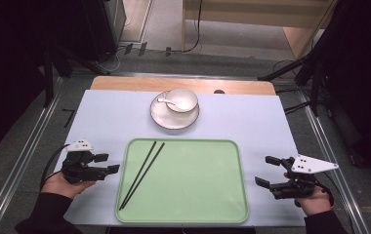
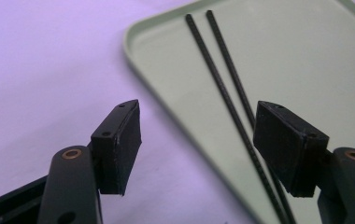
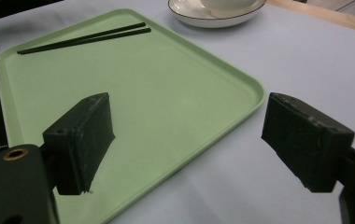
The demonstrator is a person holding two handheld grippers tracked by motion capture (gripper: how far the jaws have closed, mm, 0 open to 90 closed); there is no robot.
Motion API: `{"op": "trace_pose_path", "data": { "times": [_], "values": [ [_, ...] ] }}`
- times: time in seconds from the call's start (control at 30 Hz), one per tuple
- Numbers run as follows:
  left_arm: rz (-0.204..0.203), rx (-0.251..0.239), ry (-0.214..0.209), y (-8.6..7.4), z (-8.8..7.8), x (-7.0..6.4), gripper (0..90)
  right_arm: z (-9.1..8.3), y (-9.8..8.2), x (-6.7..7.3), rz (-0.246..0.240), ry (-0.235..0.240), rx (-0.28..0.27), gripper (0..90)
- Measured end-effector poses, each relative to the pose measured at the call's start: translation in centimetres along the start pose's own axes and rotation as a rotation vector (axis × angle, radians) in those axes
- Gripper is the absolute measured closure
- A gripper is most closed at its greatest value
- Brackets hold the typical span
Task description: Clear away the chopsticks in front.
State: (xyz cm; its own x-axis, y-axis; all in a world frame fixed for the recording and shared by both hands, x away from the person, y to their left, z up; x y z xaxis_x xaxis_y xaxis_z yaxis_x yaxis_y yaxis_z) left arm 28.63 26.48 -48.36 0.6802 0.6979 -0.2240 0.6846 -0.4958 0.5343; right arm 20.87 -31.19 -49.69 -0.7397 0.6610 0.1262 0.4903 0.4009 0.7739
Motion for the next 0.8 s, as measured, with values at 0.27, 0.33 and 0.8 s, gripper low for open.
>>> {"op": "trace_pose_path", "data": {
  "times": [0.27,0.33,0.8],
  "values": [
    [0.009,-0.06,0.036,-1.2,-1.5,1.2,29.8,0.0,0.0,0.0,0.001,0.0,0.001,17.1],
    [-0.003,-0.068,0.043,-1.4,-1.7,1.5,29.9,0.0,0.0,0.0,0.001,0.001,0.001,17.1],
    [-0.045,-0.069,0.061,-1.6,-1.7,2.0,28.3,0.1,0.0,0.0,-0.004,0.004,0.005,17.1]
  ]
}}
Point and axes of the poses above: each handheld gripper's, and its own axes: z roughly forward along the jaws, y roughly out of its top, x roughly to its left, the point moved 2 cm from there along z, roughly forward along the jaws, and after that the axes turned 11 degrees about x, right-handed, at the moved point
